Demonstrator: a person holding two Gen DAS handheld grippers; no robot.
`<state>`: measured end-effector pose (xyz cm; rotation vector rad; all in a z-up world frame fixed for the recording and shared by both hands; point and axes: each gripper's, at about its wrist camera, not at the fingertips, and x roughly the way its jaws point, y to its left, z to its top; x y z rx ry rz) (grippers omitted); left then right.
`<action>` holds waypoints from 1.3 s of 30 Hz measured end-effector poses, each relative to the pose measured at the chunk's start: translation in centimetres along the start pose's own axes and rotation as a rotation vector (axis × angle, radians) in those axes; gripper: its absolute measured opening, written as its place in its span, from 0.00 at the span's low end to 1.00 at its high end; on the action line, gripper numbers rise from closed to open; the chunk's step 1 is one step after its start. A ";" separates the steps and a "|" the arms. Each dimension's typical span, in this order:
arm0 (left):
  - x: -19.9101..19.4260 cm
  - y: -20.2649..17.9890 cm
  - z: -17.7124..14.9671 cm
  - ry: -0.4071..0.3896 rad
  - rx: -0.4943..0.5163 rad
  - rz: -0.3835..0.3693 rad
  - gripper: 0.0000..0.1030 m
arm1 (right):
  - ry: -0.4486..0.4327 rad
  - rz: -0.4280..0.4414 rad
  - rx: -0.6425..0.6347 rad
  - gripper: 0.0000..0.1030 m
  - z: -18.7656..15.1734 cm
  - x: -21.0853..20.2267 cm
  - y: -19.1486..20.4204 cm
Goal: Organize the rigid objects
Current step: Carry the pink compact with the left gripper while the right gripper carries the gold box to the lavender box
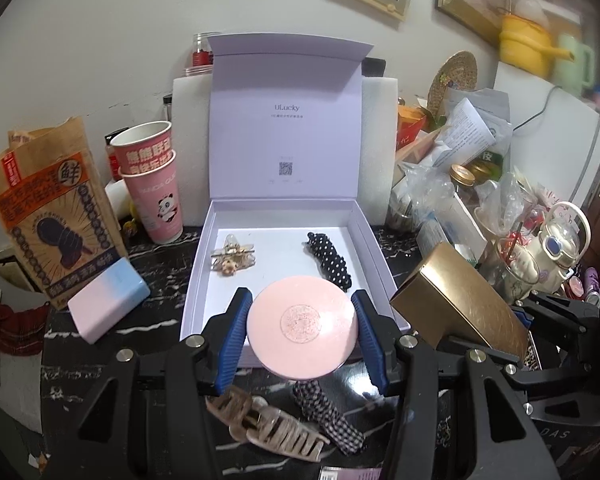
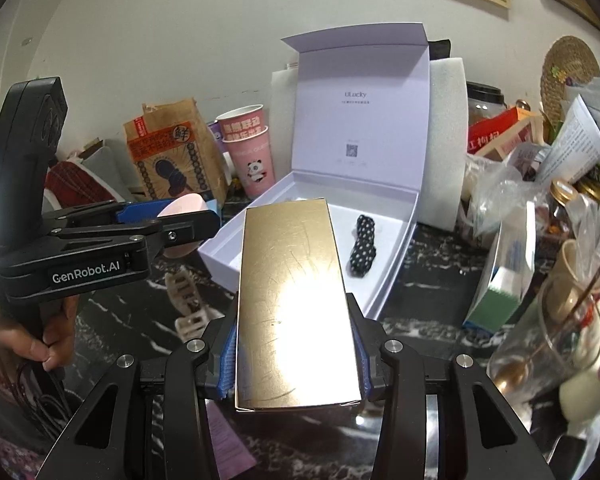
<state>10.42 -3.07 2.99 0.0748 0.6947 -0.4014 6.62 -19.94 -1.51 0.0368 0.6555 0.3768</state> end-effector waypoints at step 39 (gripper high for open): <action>9.4 2.8 9.2 -0.004 0.050 0.051 0.49 | -0.043 0.000 -0.060 0.43 9.5 7.6 -4.9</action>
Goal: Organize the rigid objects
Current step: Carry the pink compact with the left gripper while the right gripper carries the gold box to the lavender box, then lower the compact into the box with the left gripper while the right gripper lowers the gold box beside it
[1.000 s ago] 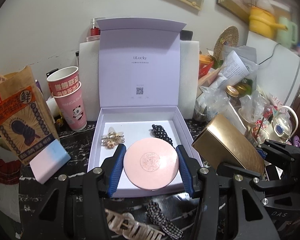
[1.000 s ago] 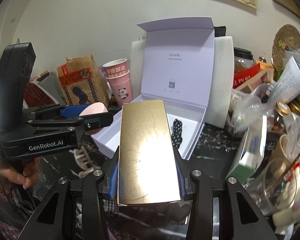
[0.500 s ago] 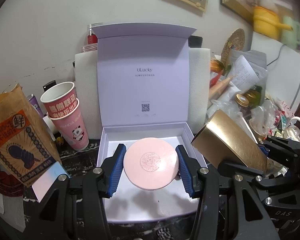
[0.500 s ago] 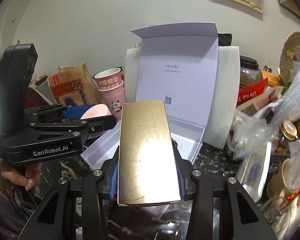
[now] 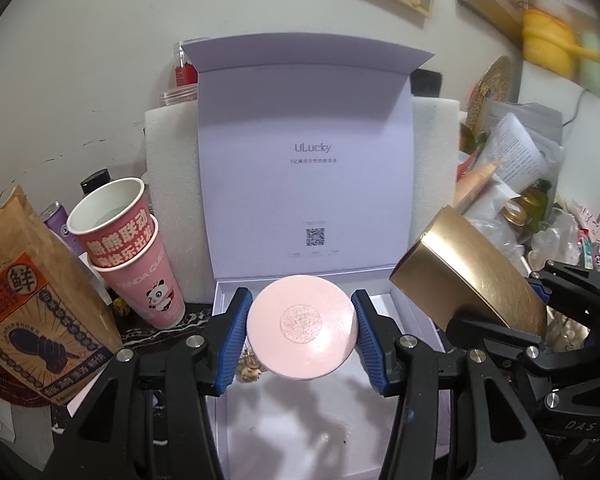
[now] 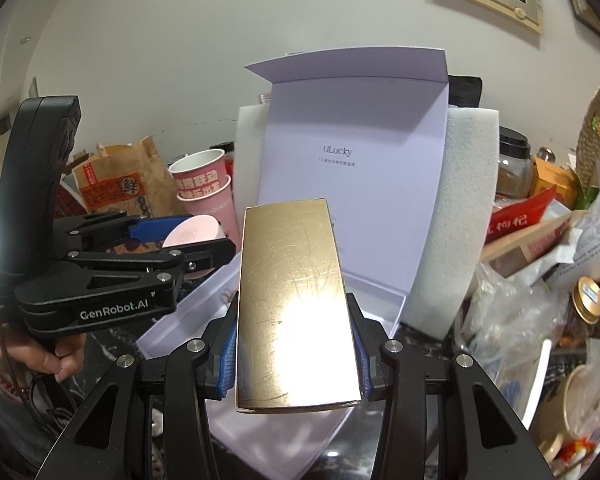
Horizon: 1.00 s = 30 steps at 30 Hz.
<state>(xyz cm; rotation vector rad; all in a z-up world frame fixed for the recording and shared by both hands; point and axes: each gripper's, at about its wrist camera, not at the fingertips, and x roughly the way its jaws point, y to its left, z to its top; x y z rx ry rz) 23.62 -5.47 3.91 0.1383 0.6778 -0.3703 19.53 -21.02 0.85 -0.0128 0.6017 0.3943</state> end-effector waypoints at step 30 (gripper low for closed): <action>10.4 2.6 -0.4 0.239 -0.039 0.033 0.49 | 0.206 -0.003 0.030 0.43 -0.4 9.7 -2.7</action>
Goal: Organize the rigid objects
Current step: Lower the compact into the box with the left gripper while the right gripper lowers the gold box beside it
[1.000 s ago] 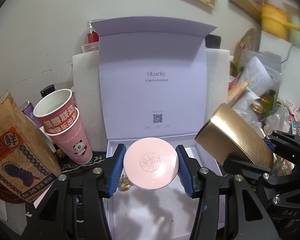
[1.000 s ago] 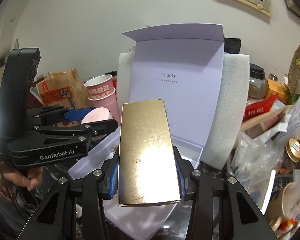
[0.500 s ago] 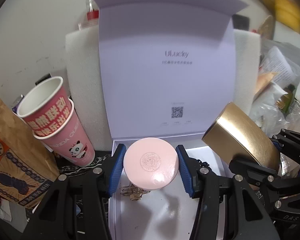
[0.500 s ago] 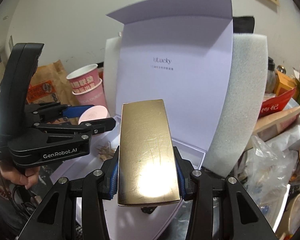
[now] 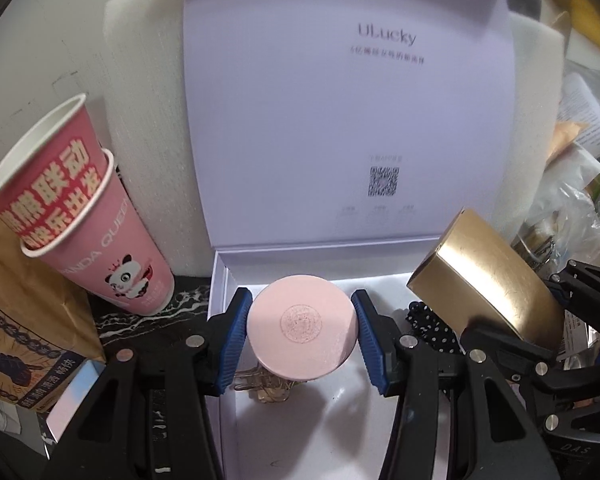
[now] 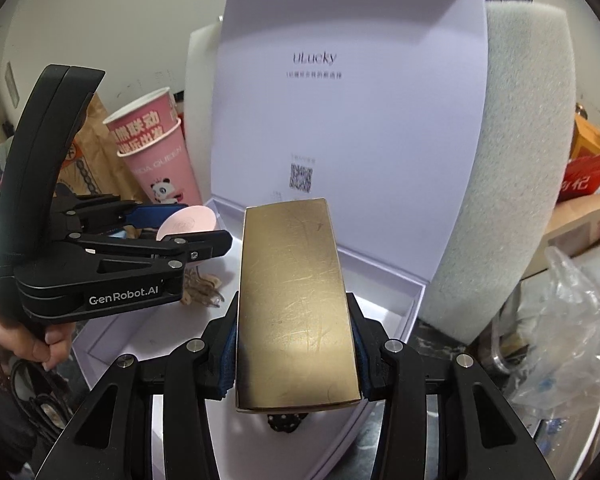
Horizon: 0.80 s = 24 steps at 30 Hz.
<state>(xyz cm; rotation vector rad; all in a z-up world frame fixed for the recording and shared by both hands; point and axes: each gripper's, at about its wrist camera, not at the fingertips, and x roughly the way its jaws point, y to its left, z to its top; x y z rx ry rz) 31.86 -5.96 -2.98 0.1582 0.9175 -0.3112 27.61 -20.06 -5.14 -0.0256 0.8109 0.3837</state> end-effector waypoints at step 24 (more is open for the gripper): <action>3.3 0.7 -0.7 0.150 -0.025 0.016 0.49 | 0.124 -0.048 0.066 0.50 -0.7 3.0 -0.8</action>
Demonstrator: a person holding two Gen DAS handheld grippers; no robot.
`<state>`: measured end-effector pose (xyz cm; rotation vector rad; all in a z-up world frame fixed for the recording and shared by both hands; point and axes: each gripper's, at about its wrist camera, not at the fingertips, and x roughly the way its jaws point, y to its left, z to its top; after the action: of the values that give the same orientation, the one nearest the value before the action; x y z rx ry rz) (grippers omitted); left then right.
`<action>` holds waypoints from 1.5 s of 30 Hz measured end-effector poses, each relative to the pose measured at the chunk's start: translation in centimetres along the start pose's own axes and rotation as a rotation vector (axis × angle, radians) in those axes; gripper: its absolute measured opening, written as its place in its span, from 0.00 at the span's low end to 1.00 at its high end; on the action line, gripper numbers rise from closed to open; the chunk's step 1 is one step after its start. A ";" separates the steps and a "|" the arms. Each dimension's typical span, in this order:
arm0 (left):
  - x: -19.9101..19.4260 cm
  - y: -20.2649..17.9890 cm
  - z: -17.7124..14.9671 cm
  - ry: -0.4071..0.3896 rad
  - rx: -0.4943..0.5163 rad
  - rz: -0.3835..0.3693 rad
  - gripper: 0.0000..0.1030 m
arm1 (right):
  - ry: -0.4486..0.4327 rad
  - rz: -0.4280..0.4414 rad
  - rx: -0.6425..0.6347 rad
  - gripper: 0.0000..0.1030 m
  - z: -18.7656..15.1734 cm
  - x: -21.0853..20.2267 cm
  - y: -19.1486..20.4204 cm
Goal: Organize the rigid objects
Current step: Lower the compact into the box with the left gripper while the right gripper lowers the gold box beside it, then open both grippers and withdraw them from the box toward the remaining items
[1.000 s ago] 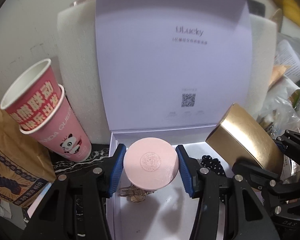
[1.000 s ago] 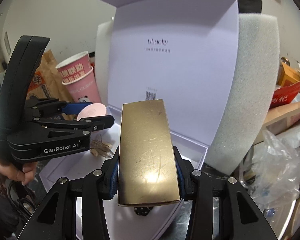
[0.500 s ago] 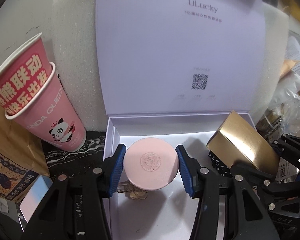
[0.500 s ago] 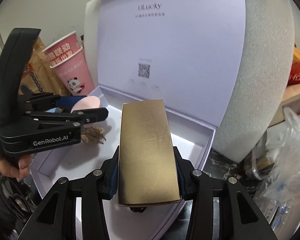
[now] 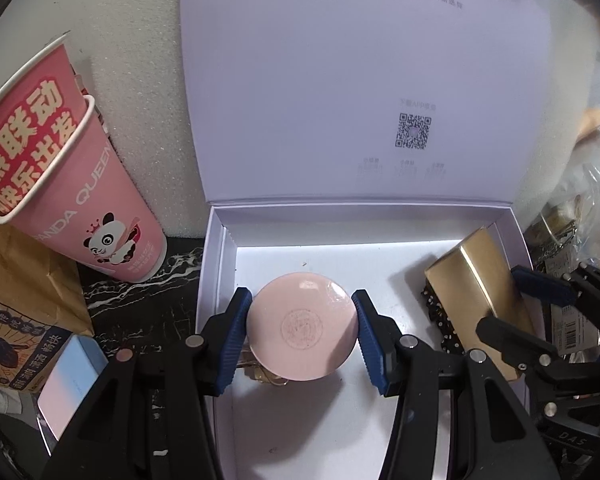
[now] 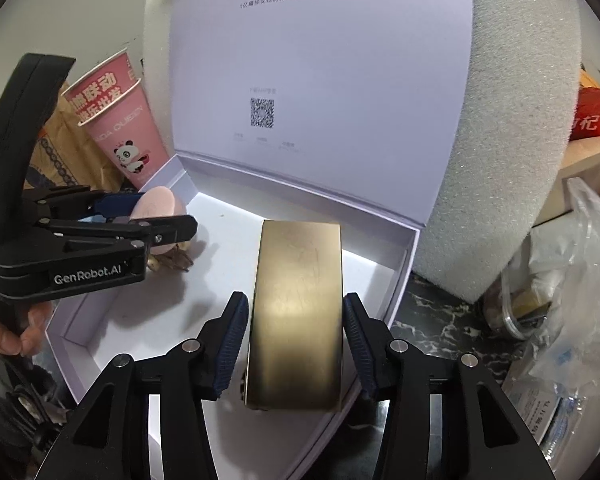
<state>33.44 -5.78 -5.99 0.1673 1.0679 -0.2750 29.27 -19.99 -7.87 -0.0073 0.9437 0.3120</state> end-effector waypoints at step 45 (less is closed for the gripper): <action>-13.9 -2.7 -3.6 -0.241 0.022 0.048 0.50 | -0.224 -0.081 -0.061 0.56 -2.6 -15.1 3.1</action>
<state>23.34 -5.41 4.55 0.1744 0.8212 -0.2563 18.12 -21.29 3.00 -0.0654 0.7098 0.2608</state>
